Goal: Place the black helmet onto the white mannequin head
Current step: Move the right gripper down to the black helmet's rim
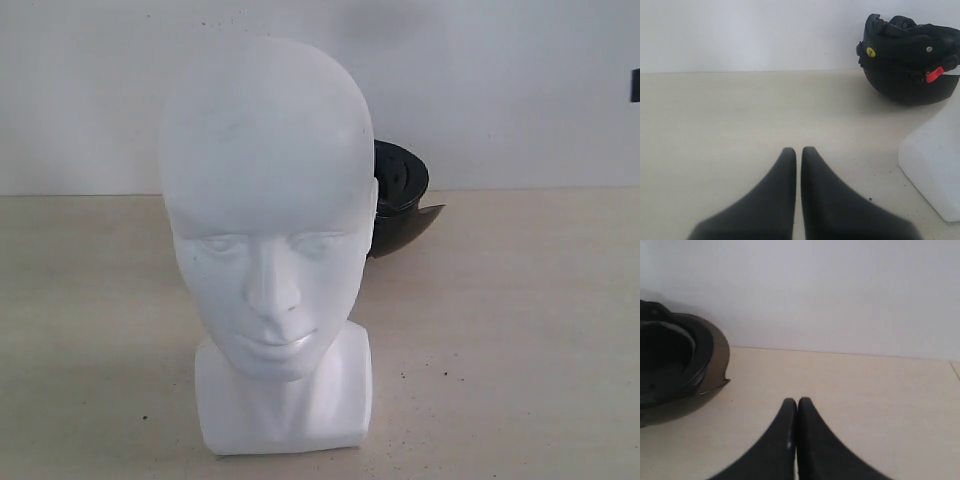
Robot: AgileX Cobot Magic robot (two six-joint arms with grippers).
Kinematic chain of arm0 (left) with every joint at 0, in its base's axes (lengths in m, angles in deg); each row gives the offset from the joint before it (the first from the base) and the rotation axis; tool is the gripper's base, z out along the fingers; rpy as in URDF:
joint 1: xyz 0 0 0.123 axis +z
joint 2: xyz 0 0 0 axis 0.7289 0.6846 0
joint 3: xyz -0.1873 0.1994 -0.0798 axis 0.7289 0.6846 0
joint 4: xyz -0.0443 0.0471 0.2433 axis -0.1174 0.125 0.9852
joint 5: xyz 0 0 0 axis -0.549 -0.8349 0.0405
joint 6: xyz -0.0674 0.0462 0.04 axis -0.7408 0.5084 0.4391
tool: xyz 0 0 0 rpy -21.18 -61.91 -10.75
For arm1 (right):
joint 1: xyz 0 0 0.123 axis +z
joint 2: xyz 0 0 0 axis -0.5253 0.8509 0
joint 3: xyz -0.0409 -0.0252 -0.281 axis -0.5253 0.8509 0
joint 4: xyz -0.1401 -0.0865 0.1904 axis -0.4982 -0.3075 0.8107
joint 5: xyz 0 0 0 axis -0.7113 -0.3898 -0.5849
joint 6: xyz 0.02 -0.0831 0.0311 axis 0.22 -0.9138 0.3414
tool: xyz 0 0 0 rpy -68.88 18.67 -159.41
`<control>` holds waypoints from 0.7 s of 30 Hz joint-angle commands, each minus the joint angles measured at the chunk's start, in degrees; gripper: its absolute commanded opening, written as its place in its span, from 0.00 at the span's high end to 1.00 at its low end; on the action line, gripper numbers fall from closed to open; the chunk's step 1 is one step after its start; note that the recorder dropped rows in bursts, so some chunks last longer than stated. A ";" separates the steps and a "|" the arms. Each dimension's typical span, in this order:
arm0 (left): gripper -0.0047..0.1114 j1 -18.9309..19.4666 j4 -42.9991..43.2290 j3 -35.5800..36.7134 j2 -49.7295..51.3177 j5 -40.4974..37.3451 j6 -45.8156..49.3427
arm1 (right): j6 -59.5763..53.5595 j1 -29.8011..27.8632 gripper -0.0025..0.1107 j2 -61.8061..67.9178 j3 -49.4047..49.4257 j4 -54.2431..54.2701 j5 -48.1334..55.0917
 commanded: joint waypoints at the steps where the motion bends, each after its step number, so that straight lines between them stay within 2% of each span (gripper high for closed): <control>1: 0.92 -0.18 -0.41 0.16 -0.21 -0.07 -0.56 | -9.78 6.72 0.98 5.08 -5.55 3.40 1.56; 7: 0.92 -0.18 -0.41 0.16 -0.21 -0.07 -0.56 | -6.26 13.60 0.98 12.39 -10.29 6.24 -0.54; 11: 0.92 -0.18 -0.41 0.16 -0.21 -0.07 -0.56 | 1.20 13.79 0.98 19.41 -14.48 6.45 -0.14; 16: 0.92 -0.18 -0.41 0.16 -0.21 -0.07 -0.56 | 2.84 13.79 0.97 26.89 -20.13 6.45 3.55; 18: 0.92 -0.18 -0.41 0.16 -0.21 -0.07 -0.56 | 3.62 13.79 0.93 29.20 -21.87 6.45 4.40; 21: 0.92 -0.18 -0.41 0.16 -0.21 -0.07 -0.56 | 6.22 13.79 0.77 32.20 -23.21 6.45 4.80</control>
